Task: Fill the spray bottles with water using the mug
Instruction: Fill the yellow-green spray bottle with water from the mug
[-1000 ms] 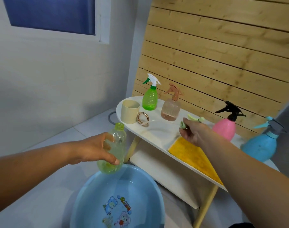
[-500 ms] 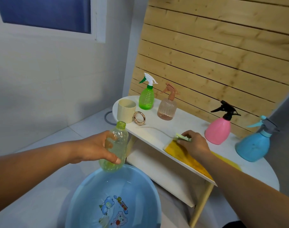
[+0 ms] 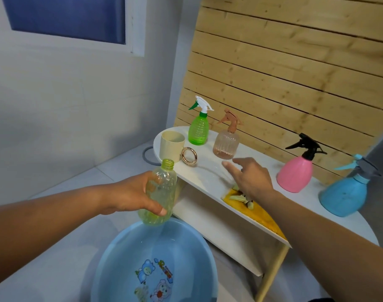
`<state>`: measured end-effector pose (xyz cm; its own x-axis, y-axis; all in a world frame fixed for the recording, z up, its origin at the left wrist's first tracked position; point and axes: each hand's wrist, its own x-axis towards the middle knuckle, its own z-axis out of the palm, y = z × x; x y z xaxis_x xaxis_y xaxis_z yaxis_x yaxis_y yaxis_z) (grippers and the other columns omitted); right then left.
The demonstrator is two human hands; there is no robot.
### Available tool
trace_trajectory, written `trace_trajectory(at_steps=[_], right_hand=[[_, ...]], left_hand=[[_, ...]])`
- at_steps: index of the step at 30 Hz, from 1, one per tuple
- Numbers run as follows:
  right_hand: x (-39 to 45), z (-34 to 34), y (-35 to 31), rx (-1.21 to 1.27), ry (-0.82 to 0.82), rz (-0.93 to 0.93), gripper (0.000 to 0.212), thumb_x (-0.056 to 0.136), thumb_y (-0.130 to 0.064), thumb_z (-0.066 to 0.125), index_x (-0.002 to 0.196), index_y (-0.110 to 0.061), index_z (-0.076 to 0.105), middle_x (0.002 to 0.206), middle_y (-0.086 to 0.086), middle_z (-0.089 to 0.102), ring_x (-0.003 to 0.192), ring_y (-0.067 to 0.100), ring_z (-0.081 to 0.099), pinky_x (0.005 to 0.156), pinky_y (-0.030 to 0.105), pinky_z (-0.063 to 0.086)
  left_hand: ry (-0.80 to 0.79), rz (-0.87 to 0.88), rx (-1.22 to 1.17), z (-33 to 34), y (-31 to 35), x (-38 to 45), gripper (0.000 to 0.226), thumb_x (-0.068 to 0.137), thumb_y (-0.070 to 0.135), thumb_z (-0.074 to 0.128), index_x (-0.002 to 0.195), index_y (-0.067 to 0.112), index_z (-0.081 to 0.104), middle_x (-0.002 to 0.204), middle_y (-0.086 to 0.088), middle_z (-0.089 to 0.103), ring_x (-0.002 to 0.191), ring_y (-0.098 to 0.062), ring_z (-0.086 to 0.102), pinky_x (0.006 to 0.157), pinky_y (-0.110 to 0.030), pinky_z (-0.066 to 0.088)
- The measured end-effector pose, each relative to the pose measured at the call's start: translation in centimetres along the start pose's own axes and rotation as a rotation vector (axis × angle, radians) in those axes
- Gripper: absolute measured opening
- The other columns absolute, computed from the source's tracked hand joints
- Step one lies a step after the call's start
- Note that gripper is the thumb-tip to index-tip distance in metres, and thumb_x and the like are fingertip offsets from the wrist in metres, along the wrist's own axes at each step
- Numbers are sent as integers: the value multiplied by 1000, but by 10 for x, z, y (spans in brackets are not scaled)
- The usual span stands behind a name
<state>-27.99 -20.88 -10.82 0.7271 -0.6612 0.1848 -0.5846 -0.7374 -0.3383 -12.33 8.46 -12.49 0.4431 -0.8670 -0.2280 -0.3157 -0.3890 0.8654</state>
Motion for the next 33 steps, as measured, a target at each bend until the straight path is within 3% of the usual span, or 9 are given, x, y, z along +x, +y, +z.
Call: trace_trajectory(at_steps=[3, 7, 11, 14, 16, 20, 23, 27, 33], right_hand=[[27, 5, -38, 401, -16, 52, 38, 100, -44, 57, 123, -17, 71, 107, 3, 72, 91, 23, 68, 84, 43, 59], [60, 27, -90, 709, -216, 167, 39, 101, -20, 62, 133, 0, 54, 92, 11, 65, 61, 21, 66, 72, 37, 64], [78, 56, -115, 636, -347, 239, 20, 102, -22, 58, 102, -2, 57, 69, 9, 62, 57, 23, 65, 91, 47, 56], [84, 73, -120, 650, -309, 295, 22, 101, -23, 57, 88, -5, 56, 76, 14, 63, 53, 23, 62, 65, 38, 58], [83, 77, -120, 626, -284, 270, 23, 101, -23, 56, 86, -5, 57, 79, 15, 60, 54, 21, 54, 53, 29, 45], [72, 73, -122, 670, -247, 148, 24, 102, -33, 53, 93, -11, 55, 79, 8, 46, 64, 22, 39, 58, 32, 39], [51, 63, -127, 740, -287, 84, 33, 103, -44, 47, 82, -19, 49, 77, 3, 41, 60, 19, 33, 53, 28, 33], [13, 54, -130, 671, -289, 14, 38, 102, -48, 44, 78, -19, 47, 74, 3, 46, 57, 18, 39, 52, 27, 36], [-36, 73, -124, 588, -354, -22, 41, 105, -46, 42, 78, -16, 50, 71, 0, 46, 59, 17, 41, 53, 27, 36]], left_hand=[[9, 12, 2, 3, -6, 1, 65, 77, 13, 92, 126, 35, 56, 117, 12, 71, 102, 4, 68, 78, -11, 54], [30, -15, -4, -2, -25, 6, 73, 74, 18, 95, 132, 32, 53, 121, 9, 67, 107, -5, 67, 81, -15, 56], [72, -28, -14, -2, -52, 8, 76, 72, 21, 96, 131, 36, 51, 122, 10, 64, 110, -4, 64, 81, -14, 53], [121, -22, -1, -1, -73, 8, 76, 72, 23, 96, 131, 36, 50, 123, 12, 63, 112, -2, 62, 87, -16, 51], [150, -15, -2, -2, -86, 9, 77, 72, 25, 97, 132, 36, 49, 124, 12, 63, 114, -4, 61, 93, -22, 52], [195, 7, -11, 1, -104, 13, 80, 67, 32, 98, 131, 37, 50, 124, 13, 63, 116, -3, 61, 99, -29, 51], [207, 14, -18, 6, -111, 14, 80, 67, 32, 97, 130, 37, 49, 123, 14, 63, 115, -3, 61, 96, -26, 50], [190, -1, 4, 5, -122, 12, 89, 55, 49, 93, 132, 38, 49, 125, 12, 62, 119, -5, 60, 102, -32, 51], [67, -50, 0, -6, -146, -4, 69, 70, 15, 97, 122, 32, 57, 114, 11, 70, 107, -3, 68, 88, -23, 55]])
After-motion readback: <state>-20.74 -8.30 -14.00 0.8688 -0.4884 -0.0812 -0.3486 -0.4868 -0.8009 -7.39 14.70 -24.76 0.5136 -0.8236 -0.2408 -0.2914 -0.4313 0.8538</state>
